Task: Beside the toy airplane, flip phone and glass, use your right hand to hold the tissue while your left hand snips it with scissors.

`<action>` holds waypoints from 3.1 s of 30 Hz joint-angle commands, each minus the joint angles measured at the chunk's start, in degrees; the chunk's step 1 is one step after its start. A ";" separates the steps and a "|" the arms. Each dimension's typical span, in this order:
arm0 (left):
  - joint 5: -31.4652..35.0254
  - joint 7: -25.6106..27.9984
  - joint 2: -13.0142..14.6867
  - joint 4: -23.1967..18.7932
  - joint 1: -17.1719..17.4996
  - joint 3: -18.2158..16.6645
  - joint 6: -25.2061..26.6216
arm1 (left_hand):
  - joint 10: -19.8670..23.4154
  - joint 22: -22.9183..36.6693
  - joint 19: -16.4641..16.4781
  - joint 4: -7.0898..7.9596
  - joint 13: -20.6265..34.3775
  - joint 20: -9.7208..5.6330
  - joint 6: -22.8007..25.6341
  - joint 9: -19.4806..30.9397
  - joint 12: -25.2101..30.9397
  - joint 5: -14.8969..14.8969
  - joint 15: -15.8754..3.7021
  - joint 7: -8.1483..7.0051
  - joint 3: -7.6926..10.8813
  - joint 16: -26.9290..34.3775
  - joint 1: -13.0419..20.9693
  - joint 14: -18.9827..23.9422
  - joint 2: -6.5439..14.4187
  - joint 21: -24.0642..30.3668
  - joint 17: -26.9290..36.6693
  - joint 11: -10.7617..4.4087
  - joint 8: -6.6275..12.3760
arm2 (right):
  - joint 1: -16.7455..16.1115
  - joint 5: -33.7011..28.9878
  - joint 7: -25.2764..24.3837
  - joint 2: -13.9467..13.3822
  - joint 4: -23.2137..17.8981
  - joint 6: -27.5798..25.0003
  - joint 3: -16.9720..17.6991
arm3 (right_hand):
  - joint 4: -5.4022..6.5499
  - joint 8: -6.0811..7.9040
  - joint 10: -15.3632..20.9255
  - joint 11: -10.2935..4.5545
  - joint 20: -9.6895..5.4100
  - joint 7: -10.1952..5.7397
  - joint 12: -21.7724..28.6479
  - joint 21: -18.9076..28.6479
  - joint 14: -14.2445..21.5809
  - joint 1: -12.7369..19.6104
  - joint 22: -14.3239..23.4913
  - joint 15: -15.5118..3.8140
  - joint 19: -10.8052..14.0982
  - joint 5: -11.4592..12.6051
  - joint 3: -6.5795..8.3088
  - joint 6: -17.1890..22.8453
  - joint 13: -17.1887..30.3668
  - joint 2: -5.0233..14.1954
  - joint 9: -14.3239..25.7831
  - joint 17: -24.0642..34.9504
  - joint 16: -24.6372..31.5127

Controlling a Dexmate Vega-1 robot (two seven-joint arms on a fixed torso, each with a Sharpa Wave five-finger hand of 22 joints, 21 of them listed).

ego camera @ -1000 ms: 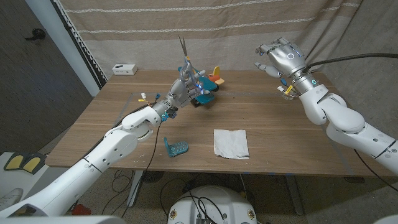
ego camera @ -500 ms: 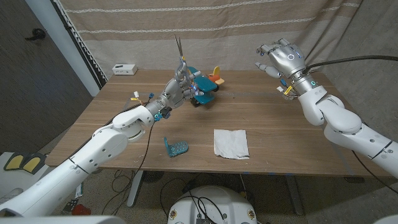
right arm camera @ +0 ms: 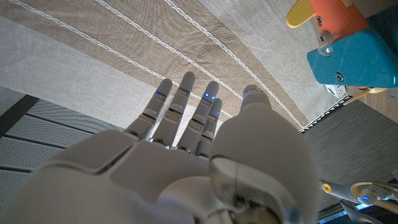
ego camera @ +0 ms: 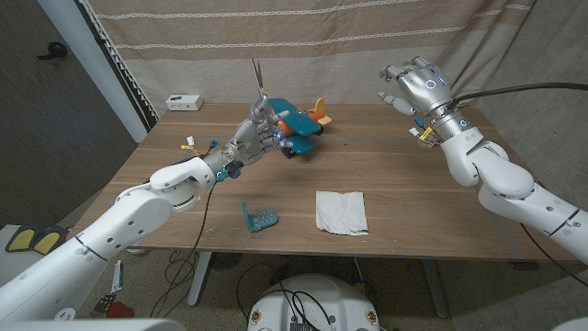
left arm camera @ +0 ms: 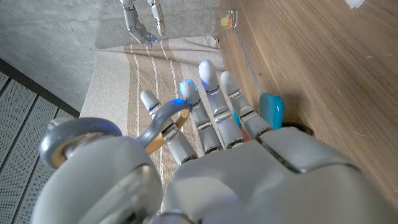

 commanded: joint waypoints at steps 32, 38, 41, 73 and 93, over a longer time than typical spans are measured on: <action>-9.45 -1.87 12.61 -4.98 1.54 -8.27 14.51 | 7.78 0.56 1.54 0.25 1.70 -0.74 -11.85 0.47 2.00 1.21 -7.64 16.40 -0.17 0.38 1.06 3.24 0.11 1.14 0.23 -4.07 0.42 | -0.55 -1.15 -0.18 -0.59 -2.16 -1.87 1.89 | -0.35 -1.26 -0.42 0.18 -0.21 0.20 -0.07 -1.00 -0.58 -0.63 0.29 -9.65 0.67 0.32 -0.28 -0.19 0.13 0.04 -0.66 0.08 0.47; -10.04 -0.82 13.20 -5.45 2.28 -9.32 15.77 | 8.46 0.45 1.68 0.23 2.40 -0.71 -11.22 0.63 2.59 1.41 -7.63 16.36 -0.15 0.41 1.22 3.64 0.11 1.15 0.20 -4.08 0.38 | -1.07 -1.00 0.37 -0.41 -2.56 -2.66 2.14 | -0.37 -1.46 -0.40 0.13 -0.20 0.24 -0.07 -1.13 -0.65 -0.70 0.29 -9.66 0.74 0.35 -0.30 -0.14 0.06 0.06 -0.81 0.02 0.44; -10.58 -0.85 13.81 -5.62 2.69 -10.34 16.53 | 8.44 0.50 1.68 0.24 2.49 -0.75 -10.88 0.68 2.60 1.46 -7.63 16.32 -0.15 0.38 1.25 3.75 0.12 1.19 0.13 -4.08 0.44 | -1.10 -1.01 0.29 -0.28 -2.65 -2.84 2.21 | -0.39 -1.61 -0.37 0.26 -0.20 0.28 -0.02 -1.22 -0.63 -0.73 0.30 -9.62 0.75 0.37 -0.33 -0.19 0.09 0.05 -0.89 0.02 0.48; -5.53 -2.61 15.35 -7.02 6.39 -14.20 18.19 | 10.48 0.55 0.37 0.33 4.76 -0.33 -6.49 1.61 4.18 1.68 -7.59 15.83 -0.31 -0.05 0.26 4.62 -0.12 0.80 -0.55 -4.06 0.84 | -0.22 -2.64 2.30 0.14 -3.81 -3.88 1.55 | -0.56 -2.13 -0.28 0.06 0.02 0.24 0.19 -1.97 -0.70 -0.94 0.32 -9.62 0.83 0.50 -0.40 0.05 0.11 0.12 -0.94 -0.13 0.55; 0.84 0.22 12.27 -8.02 7.58 -12.61 13.45 | 13.36 0.24 0.43 0.32 6.08 -0.92 3.29 2.42 5.43 2.26 -7.63 14.36 -0.02 0.05 1.47 5.15 0.31 0.86 -0.69 -4.12 3.45 | -2.10 -3.48 2.15 -0.39 -5.50 -4.93 3.09 | -0.65 -2.41 -0.34 -0.05 0.14 0.27 0.24 -2.37 -0.81 -1.05 0.34 -9.63 0.97 0.59 -0.44 0.10 0.09 0.13 -0.86 -0.27 0.52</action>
